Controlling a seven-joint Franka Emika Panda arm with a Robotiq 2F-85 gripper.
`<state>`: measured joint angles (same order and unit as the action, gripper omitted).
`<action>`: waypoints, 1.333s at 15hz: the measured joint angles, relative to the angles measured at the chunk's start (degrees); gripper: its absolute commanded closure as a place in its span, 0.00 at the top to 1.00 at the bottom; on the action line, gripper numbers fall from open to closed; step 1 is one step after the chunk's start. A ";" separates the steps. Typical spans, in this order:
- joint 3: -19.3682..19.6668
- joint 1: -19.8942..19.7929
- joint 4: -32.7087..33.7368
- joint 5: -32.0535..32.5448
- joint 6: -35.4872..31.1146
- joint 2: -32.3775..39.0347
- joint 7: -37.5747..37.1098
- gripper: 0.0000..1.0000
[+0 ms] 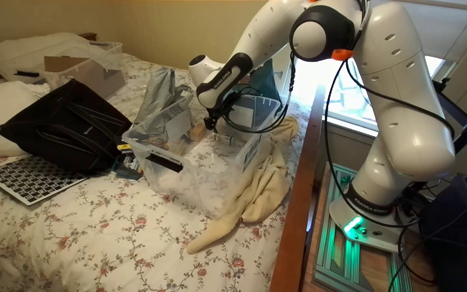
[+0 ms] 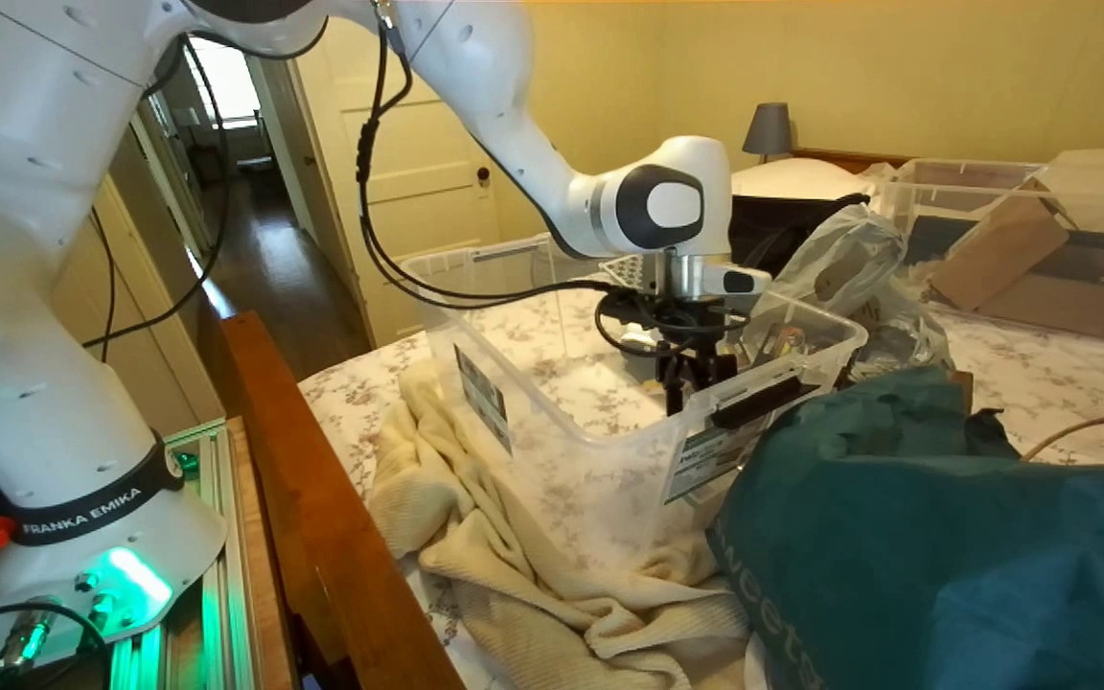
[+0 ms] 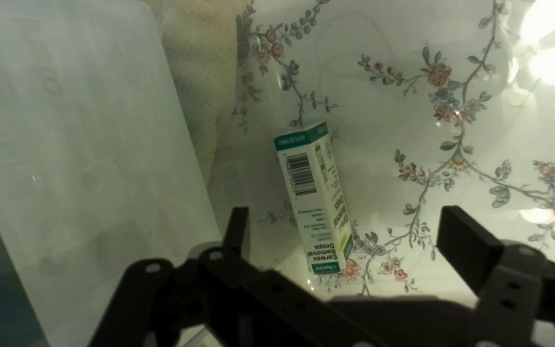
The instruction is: Pick up the box from the bucket and put it on the bed
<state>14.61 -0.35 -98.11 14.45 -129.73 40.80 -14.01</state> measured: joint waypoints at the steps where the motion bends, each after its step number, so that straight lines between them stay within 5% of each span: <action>1: 0.00 0.00 0.02 0.06 -0.06 0.44 -0.24 1.00; 20: 2.08 0.25 7.65 0.05 -11.30 13.64 -8.63 0.97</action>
<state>16.68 -0.10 -90.46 14.51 -141.03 54.44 -22.64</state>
